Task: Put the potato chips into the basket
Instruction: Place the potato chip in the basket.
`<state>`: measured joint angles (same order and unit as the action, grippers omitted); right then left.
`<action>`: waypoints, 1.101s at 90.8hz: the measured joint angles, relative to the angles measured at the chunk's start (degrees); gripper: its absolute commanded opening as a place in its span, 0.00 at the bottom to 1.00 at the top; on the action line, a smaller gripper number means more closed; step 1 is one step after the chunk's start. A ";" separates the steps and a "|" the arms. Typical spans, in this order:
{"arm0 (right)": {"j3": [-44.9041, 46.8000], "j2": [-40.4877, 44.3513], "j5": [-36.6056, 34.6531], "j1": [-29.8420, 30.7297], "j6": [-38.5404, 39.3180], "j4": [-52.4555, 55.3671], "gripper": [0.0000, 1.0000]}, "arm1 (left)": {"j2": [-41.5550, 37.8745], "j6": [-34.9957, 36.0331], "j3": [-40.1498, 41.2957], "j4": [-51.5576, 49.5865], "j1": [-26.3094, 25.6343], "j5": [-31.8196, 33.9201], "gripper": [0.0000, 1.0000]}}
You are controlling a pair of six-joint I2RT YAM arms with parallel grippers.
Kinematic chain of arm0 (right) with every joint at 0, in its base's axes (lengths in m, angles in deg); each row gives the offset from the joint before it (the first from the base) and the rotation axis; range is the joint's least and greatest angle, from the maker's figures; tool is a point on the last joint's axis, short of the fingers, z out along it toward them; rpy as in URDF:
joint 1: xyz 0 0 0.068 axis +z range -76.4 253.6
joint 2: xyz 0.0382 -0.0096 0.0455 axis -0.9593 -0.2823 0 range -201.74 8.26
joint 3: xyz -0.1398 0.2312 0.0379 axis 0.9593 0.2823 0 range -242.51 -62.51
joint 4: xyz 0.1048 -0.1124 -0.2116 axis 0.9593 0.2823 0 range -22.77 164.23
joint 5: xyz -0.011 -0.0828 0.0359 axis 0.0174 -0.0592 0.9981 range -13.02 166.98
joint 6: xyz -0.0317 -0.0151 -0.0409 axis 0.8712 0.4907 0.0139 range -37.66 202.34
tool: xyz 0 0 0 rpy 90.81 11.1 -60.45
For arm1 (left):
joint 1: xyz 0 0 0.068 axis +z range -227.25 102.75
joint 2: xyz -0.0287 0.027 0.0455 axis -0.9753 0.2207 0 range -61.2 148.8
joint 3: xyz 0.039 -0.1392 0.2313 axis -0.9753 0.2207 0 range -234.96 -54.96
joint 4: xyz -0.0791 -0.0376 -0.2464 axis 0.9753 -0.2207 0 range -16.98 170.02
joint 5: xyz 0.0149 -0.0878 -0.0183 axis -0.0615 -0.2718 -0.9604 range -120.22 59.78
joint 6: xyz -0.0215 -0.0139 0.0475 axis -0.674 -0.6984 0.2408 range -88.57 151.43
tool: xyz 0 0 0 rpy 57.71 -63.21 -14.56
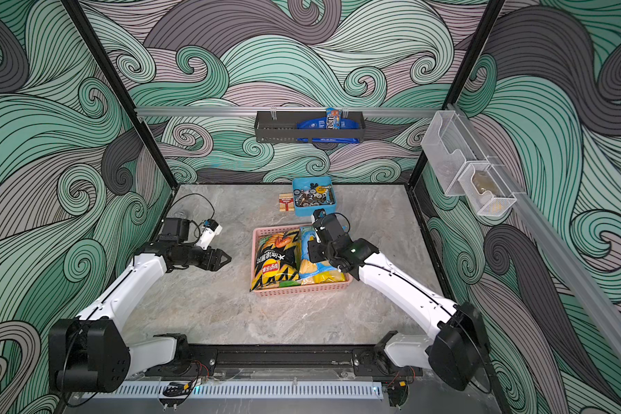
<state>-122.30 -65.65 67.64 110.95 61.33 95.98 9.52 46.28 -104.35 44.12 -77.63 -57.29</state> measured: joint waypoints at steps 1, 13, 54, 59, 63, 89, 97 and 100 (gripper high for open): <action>0.17 0.02 0.28 -0.15 -0.04 -0.28 0.00 | 0.00 0.00 0.00 0.00 0.00 0.00 0.71; 3.65 0.37 3.45 -1.75 -0.79 -2.91 0.00 | 0.00 0.00 0.00 0.00 0.00 -0.04 0.71; 7.98 5.81 8.55 -5.46 -0.76 -5.29 0.34 | 0.00 0.00 0.00 0.00 0.26 -0.24 0.71; 7.45 7.21 8.81 -6.29 -0.68 -4.70 0.33 | 0.00 0.00 0.00 0.02 0.26 -0.22 0.71; 6.54 7.87 9.14 -6.88 -0.61 -4.31 0.31 | 0.00 0.00 0.00 0.02 0.28 -0.24 0.71; 1.51 5.22 16.46 -6.84 -0.42 -4.09 0.20 | 0.00 0.00 0.00 0.00 0.33 -0.35 0.71; 1.46 3.98 18.64 -6.60 -0.22 -4.00 0.21 | 0.00 0.00 0.00 0.00 0.35 -0.39 0.71; 1.46 3.43 19.39 -6.45 -0.13 -4.00 0.21 | 0.00 0.00 0.00 0.00 0.35 -0.39 0.71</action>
<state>-120.84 -62.22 87.03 104.50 61.20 91.98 9.52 46.28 -104.35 44.12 -77.28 -57.68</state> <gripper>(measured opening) 0.208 0.710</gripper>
